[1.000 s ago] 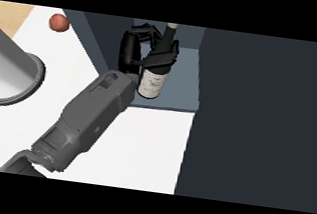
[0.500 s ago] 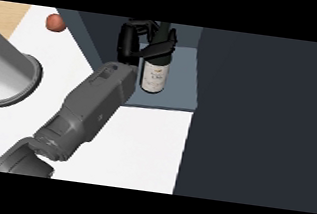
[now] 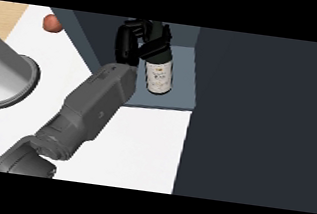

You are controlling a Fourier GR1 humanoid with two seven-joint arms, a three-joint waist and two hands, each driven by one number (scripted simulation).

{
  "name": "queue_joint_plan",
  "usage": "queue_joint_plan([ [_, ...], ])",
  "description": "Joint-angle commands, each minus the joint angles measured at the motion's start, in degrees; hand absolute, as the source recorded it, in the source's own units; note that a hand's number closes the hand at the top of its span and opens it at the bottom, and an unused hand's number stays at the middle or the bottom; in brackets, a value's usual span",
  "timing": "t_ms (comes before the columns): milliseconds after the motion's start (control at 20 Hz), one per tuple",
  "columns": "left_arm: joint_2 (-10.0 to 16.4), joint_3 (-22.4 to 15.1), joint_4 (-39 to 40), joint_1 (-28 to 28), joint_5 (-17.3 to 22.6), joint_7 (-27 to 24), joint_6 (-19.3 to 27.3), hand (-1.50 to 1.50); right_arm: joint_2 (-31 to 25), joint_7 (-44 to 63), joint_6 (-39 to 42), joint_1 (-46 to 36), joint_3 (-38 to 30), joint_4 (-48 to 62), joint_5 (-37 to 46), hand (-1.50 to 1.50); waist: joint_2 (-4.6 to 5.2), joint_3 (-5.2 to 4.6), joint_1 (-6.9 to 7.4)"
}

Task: Pick up the wine, place it into the cabinet and close the cabinet

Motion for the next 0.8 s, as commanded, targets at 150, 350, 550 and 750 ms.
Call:
queue_joint_plan([
  [150, 0.0, 1.0, 3.3, -1.0, 0.9, -2.1, 0.5, 1.5, 1.0, 1.8, -1.0, -0.2, 1.4, -4.1, -1.8, -1.5, 0.21, -0.08, -0.61],
  [350, 2.2, 0.9, 4.9, -0.5, -1.3, -2.1, -1.8, 1.5, 0.4, 1.8, -1.2, -1.9, 0.0, -2.5, -2.4, -1.5, 0.37, -0.09, 0.06],
  [550, 0.0, 0.7, 6.4, 0.1, -1.9, -3.8, 1.5, -1.5, 0.3, 2.4, -1.6, -2.8, 1.0, -2.3, -1.3, -1.5, 0.46, -0.1, -0.44],
  [750, 2.3, 0.4, 7.4, -1.0, -3.0, -1.8, 1.8, -1.5, -0.3, 0.8, -0.1, -0.2, -0.1, -3.3, -3.0, -1.5, 0.56, -0.05, -0.8],
])
